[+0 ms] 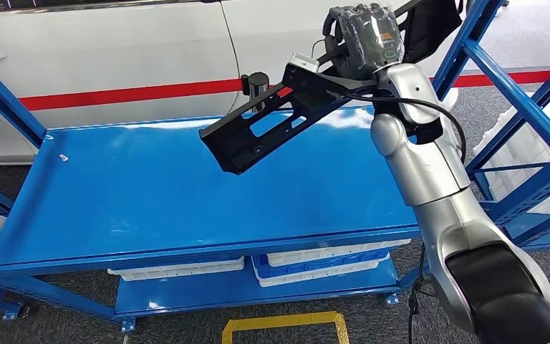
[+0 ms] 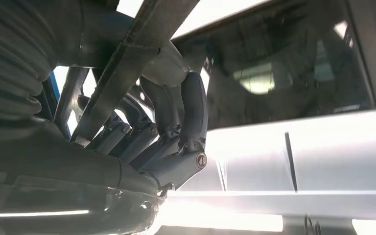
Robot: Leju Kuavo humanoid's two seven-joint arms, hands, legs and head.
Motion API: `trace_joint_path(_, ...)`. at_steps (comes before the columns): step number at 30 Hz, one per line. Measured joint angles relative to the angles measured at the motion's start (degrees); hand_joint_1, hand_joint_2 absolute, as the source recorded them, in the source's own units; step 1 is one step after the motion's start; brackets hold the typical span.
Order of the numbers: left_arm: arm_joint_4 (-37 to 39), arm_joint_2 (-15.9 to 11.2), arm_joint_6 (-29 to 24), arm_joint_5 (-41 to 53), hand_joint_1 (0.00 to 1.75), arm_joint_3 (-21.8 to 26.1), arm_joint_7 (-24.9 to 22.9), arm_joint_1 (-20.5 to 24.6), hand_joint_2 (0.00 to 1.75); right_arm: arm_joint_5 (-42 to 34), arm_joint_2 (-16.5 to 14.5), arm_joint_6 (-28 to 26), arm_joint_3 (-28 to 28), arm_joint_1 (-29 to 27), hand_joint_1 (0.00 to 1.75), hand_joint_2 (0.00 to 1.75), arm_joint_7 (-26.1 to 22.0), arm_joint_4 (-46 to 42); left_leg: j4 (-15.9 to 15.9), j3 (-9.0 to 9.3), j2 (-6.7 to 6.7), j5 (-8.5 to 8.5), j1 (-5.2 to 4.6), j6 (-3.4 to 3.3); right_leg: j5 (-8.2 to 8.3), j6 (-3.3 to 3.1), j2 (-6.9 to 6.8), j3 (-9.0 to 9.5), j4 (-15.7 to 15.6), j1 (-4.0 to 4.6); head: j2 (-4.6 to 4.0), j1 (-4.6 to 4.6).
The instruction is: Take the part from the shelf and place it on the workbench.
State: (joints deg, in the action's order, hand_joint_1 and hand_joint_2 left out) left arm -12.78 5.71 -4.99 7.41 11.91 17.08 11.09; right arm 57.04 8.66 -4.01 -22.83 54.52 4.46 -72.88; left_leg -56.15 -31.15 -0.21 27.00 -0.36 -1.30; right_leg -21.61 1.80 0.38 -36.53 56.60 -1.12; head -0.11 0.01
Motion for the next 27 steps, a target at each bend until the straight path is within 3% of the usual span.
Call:
trace_joint_path(13, -0.01, -0.08, -1.1, 1.81, 0.0, 0.0, -2.46, 0.33, 1.75, -2.62, 0.83, 0.82, -2.02, 1.68, 1.75, 1.75, 0.22, 2.62, -0.45, -0.15, 0.0, 0.26, -0.05, -0.39, 0.01, 0.04, -0.01, 0.0, -0.01, -0.46, 0.0, -0.01)
trace_joint_path(17, 0.0, -0.14, -1.19, 1.75, 0.0, -0.02, -2.46, 0.33, 1.75, -2.73, 0.76, 0.82, -2.64, 1.93, 1.75, 1.75, 0.15, 3.26, -0.93, -0.43, 0.0, 0.44, -0.12, -0.81, 0.14, 0.26, -0.02, 0.02, -0.06, -0.56, 0.0, -0.01)
trace_joint_path(20, -0.01, -0.1, -1.65, 1.49, 0.0, 0.0, -2.39, 0.38, 1.75, -3.12, 0.6, 0.52, -2.96, 2.56, 1.75, 1.75, -0.42, 3.89, -0.27, -0.16, 0.17, -0.51, 0.18, -1.65, 0.14, 0.91, -0.05, -0.19, -0.01, -0.35, 0.0, 0.05)
trace_joint_path(22, -0.01, -0.08, -1.9, 1.06, 0.0, 0.07, -2.3, 0.48, 1.75, -3.47, 0.31, -0.23, -3.19, 3.41, 1.75, 1.75, -1.15, 4.89, 0.53, 0.07, 0.42, -1.34, 0.52, -2.2, -1.99, 0.71, -0.12, -1.83, 3.51, -0.17, 0.0, 0.15)
trace_joint_path(25, -0.01, -0.14, -2.35, 0.38, 0.0, 0.39, -2.21, 0.54, 1.75, -3.91, -0.72, -2.45, -3.88, 4.41, 1.75, 1.75, -2.33, 7.78, 0.56, -0.15, 0.57, -1.56, 0.52, -2.38, -6.49, 0.46, -0.15, -6.2, 14.8, -0.29, 0.0, 0.2)
trace_joint_path(26, -0.01, -0.13, -2.59, 0.27, 0.0, 0.52, -2.24, 0.53, 1.75, -3.96, -1.2, -3.23, -4.13, 4.49, 1.75, 1.75, -2.59, 8.86, 0.49, -0.19, 0.56, -1.57, 0.56, -2.36, -6.79, 0.79, -0.16, -6.6, 16.44, -0.39, 0.0, 0.19)
trace_joint_path(27, -0.01, -0.11, -2.9, 0.23, 0.0, 0.61, -2.35, 0.54, 1.75, -3.96, -1.72, -3.94, -4.35, 4.58, 1.75, 1.75, -2.78, 9.82, 0.34, -0.25, 0.53, -1.54, 0.65, -2.25, -6.2, 1.32, -0.2, -5.87, 15.63, -0.55, 0.0, 0.19)
